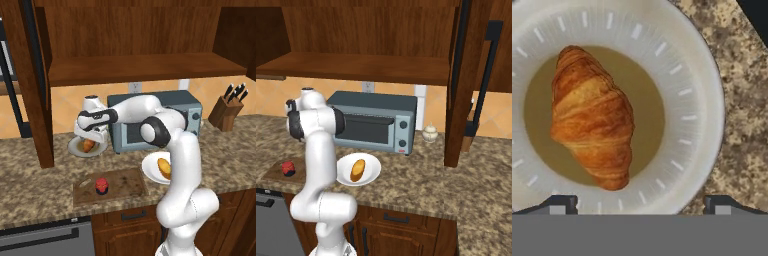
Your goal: From the different types of pastries on the counter, select a croissant and place it on the cutting board. Then retrieve a jar of jam from the cabinet and place it alongside the croissant on the cutting board.
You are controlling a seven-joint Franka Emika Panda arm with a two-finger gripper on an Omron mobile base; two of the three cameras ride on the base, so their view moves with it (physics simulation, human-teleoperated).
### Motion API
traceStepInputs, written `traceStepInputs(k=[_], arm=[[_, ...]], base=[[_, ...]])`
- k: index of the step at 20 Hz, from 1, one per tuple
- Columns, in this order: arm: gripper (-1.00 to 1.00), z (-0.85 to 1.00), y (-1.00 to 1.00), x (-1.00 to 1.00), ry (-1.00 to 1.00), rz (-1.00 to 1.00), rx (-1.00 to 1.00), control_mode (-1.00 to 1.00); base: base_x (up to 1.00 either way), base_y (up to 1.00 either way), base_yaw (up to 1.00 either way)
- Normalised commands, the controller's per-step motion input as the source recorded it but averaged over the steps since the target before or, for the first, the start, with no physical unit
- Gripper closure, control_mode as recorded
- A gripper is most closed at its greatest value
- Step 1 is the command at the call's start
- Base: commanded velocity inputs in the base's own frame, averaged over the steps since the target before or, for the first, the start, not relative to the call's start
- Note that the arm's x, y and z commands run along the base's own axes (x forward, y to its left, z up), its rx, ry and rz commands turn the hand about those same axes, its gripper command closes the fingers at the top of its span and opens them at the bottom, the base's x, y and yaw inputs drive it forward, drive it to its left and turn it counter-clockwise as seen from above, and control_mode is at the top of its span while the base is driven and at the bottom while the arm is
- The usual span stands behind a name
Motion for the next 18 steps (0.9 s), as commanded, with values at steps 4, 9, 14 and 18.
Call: traceStepInputs(k=[4, 9, 14, 18], arm=[[-1.00, -0.07, 0.00, 0.30, 0.02, -0.02, 0.02, -1.00], [-1.00, -0.24, 0.00, 0.90, 0.00, 0.00, 0.00, -1.00], [-1.00, -0.29, 0.01, 0.23, 0.00, -0.01, 0.01, -1.00], [-1.00, -0.38, 0.02, 0.05, 0.00, 0.00, -0.04, -1.00]], base=[[0.00, 0.00, 0.00], [0.00, 0.00, 0.00], [0.00, 0.00, 0.00], [0.00, 0.00, 0.00]])
